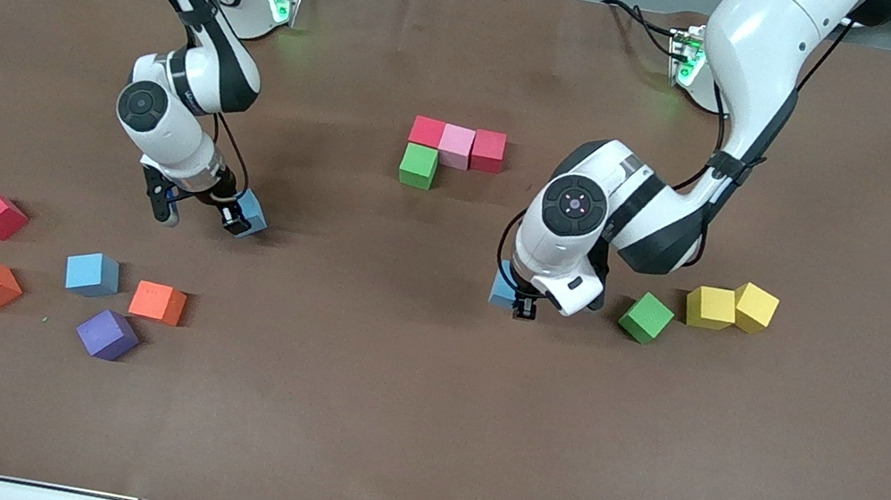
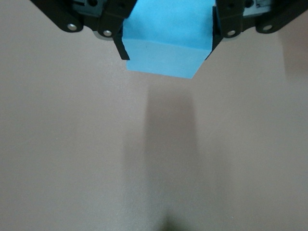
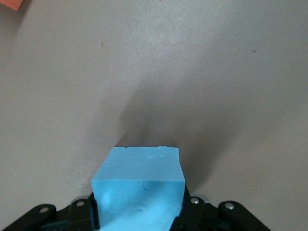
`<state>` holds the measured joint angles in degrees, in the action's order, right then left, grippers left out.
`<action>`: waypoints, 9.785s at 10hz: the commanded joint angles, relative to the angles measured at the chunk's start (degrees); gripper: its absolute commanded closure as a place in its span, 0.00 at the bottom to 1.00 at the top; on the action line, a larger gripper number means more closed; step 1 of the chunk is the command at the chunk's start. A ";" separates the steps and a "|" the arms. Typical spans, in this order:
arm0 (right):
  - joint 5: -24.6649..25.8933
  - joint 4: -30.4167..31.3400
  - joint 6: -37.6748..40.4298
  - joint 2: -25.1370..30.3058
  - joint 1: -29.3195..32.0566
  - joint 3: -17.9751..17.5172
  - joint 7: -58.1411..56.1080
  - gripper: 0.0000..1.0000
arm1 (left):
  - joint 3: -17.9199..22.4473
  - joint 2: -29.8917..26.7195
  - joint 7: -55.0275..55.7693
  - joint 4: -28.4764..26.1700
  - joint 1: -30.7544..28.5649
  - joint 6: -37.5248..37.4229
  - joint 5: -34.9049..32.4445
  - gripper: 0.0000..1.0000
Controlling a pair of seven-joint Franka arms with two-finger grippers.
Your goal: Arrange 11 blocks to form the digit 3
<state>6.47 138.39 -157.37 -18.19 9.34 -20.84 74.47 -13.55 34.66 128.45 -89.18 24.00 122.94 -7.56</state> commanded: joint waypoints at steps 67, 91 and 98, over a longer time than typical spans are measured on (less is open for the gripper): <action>-8.49 -39.95 21.94 -16.27 -16.02 25.50 -80.71 0.00 | 0.19 7.71 34.50 -6.53 21.35 9.60 -10.72 1.00; -12.27 -39.78 27.31 -10.99 -42.62 21.63 -33.89 1.00 | -0.51 -11.98 -24.16 -21.99 -8.68 2.56 -10.72 0.00; -10.25 -31.79 21.67 -11.08 -51.26 22.33 -31.06 1.00 | -0.60 -13.39 -42.83 -30.42 -20.30 15.47 -10.72 0.00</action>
<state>-4.61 103.19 -134.99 -31.42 -41.18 0.72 42.73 -13.61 23.76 86.66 -115.62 4.27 136.03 -17.51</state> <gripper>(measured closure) 0.388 0.000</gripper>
